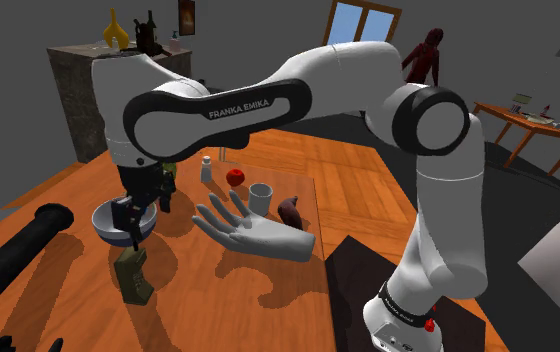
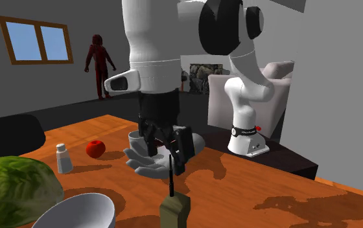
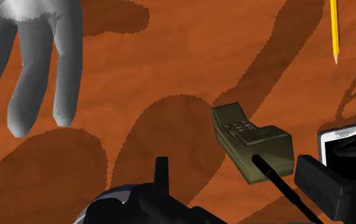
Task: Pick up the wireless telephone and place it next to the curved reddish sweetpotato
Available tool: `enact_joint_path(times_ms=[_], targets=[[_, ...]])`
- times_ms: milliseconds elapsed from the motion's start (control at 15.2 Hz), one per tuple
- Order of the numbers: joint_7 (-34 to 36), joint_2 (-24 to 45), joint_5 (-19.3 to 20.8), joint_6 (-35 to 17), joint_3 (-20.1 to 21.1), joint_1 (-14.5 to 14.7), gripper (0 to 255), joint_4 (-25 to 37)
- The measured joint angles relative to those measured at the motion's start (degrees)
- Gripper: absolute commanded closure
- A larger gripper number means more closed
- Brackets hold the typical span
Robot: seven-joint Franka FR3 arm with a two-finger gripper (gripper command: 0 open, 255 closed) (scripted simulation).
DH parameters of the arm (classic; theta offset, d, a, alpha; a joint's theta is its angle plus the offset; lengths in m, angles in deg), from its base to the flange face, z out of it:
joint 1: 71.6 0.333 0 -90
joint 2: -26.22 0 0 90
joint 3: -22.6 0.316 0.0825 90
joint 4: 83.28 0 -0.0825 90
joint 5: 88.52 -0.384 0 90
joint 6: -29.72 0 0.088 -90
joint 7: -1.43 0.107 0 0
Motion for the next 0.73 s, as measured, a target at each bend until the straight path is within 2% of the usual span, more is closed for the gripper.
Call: enact_joint_path(times_ms=[330, 726], targets=[[1.6, 11.7, 3.0, 4.8, -0.2, 5.9, 0, 15.1], [2.0, 13.8, 3.6, 1.8, -0.4, 6.3, 0, 13.8]])
